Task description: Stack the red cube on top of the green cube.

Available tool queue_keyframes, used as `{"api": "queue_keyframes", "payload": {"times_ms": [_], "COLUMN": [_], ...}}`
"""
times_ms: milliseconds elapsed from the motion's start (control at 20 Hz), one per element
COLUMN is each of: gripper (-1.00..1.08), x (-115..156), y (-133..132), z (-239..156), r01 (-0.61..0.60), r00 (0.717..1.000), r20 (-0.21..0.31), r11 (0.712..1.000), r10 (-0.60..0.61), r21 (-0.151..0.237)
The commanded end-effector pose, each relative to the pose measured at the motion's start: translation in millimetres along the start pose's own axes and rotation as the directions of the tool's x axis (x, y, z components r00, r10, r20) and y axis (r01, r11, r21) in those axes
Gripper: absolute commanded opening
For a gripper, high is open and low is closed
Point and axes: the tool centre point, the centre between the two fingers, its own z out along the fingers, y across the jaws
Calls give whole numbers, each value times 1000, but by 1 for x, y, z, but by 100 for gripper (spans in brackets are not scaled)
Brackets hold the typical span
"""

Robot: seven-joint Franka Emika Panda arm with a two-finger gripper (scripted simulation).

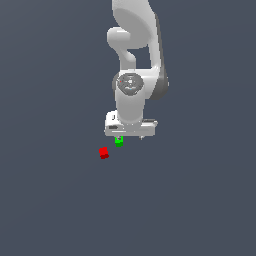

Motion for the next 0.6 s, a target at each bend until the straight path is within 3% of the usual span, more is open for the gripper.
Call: {"api": "queue_keyframes", "payload": {"times_ms": [0, 550], "gripper": [100, 100], "x": [0, -1], "y": [0, 21], "z": [0, 10], "r01": [0, 50], "r00": [1000, 999], "r20": [0, -12], "r11": [1000, 999], "r10": [0, -50], "r21": [0, -4]}}
